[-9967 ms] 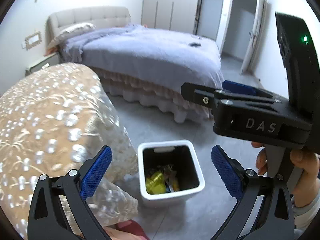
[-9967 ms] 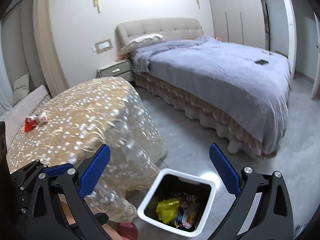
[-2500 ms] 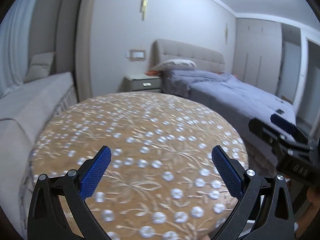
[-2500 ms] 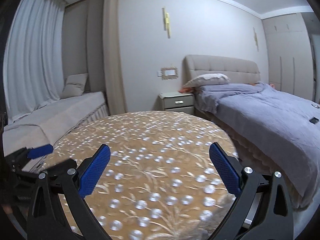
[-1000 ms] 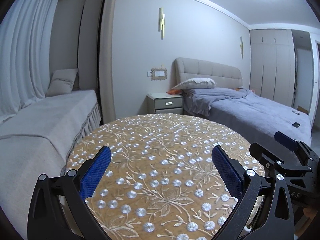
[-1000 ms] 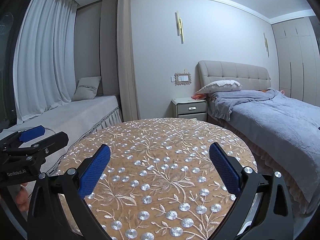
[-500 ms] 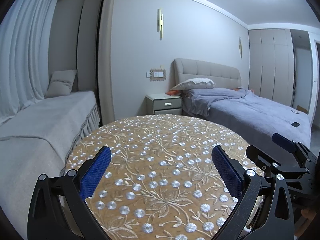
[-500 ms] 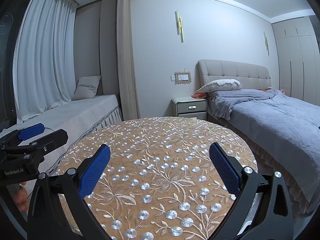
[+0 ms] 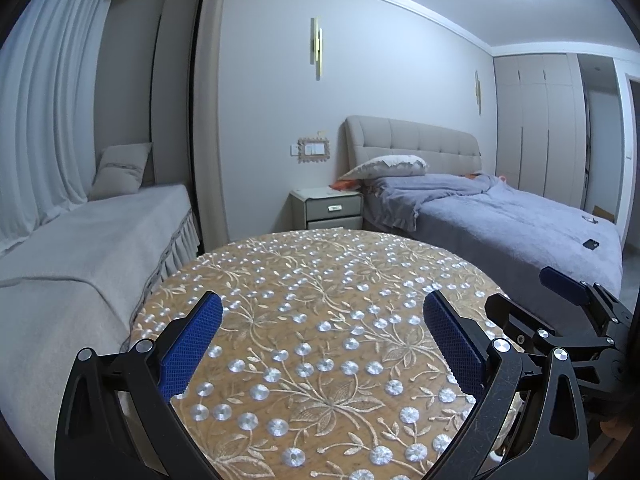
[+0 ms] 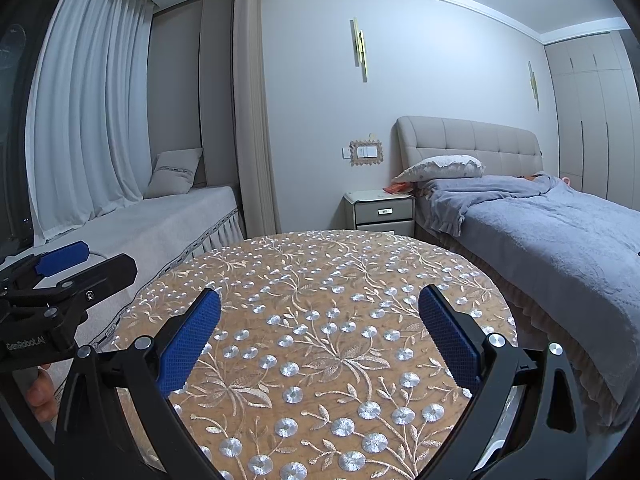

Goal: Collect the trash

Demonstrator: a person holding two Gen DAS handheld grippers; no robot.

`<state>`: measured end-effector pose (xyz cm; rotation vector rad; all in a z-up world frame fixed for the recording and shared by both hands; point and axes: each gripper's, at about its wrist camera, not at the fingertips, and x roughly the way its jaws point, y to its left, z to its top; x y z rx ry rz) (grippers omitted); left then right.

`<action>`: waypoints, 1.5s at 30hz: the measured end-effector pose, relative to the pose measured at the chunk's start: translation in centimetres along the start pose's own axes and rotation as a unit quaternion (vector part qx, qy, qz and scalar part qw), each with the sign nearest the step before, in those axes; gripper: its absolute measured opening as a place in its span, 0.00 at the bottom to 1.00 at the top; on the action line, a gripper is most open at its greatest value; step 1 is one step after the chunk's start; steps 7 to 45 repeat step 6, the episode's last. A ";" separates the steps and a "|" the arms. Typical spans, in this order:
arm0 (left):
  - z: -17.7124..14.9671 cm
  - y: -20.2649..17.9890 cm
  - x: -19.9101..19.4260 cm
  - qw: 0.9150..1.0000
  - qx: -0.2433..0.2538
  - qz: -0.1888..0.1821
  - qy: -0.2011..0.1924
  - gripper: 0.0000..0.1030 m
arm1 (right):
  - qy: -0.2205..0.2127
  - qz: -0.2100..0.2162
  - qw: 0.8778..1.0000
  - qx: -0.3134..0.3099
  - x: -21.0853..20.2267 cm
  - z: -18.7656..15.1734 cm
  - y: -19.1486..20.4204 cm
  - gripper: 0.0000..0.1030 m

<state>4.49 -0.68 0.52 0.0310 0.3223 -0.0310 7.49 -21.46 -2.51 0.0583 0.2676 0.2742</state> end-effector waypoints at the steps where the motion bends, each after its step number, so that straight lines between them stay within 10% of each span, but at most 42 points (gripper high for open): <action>1: 0.0 -0.1 0.0 1.000 0.001 0.002 0.000 0.96 | 0.001 0.000 1.000 0.001 0.0 -0.1 -0.1 0.96; 45: 0.2 -0.3 0.1 1.000 0.004 -0.005 0.006 0.96 | 0.003 0.001 1.000 0.006 0.0 -0.3 -0.5 0.96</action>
